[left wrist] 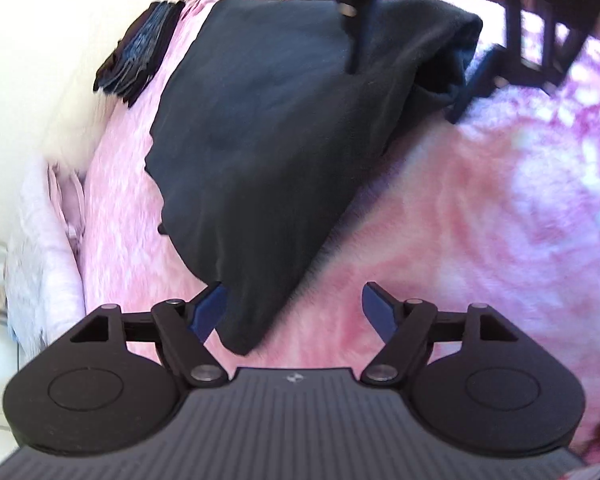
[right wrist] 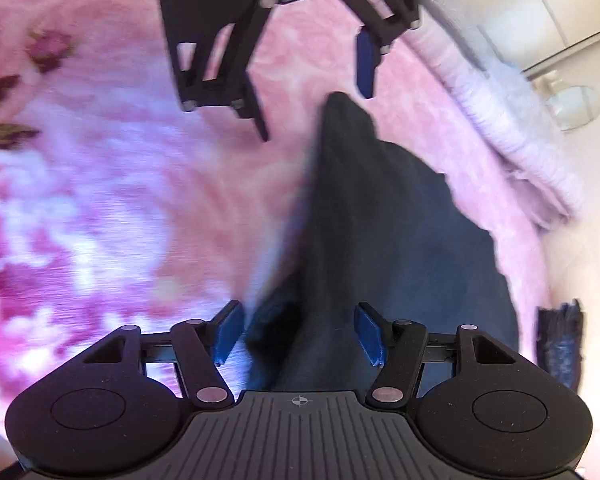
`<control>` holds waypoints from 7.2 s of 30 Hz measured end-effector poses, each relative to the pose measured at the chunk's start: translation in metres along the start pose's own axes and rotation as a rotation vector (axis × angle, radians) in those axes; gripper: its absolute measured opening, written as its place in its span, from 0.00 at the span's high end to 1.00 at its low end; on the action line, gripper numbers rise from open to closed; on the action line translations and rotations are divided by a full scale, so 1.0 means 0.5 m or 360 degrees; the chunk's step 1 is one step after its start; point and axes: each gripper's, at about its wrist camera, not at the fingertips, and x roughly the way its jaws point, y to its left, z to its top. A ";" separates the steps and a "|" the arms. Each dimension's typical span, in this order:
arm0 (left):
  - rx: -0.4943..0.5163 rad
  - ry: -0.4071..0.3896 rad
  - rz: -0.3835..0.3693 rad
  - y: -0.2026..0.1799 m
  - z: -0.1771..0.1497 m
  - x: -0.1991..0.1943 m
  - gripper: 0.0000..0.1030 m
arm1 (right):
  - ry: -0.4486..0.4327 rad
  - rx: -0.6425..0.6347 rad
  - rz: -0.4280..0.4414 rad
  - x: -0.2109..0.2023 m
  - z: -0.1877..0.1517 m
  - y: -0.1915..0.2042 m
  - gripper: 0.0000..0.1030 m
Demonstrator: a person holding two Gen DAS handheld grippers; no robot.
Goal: Fold clothes
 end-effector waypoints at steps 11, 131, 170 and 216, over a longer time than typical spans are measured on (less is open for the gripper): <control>0.0407 -0.0151 0.0123 0.020 0.017 0.102 0.31 | 0.0060 0.0195 0.0089 -0.003 -0.029 -0.123 0.82; -0.1169 0.0033 -0.0806 0.637 0.320 0.497 0.77 | 0.0017 0.2348 0.0400 0.138 -0.472 -0.843 0.59; -0.1780 -0.0076 -0.1209 0.793 0.270 0.687 0.75 | 0.0103 0.2414 0.0290 0.222 -0.552 -0.907 0.39; -0.1679 -0.0026 -0.0741 0.793 0.230 0.610 0.87 | 0.0203 0.2717 0.0129 0.177 -0.605 -0.909 0.91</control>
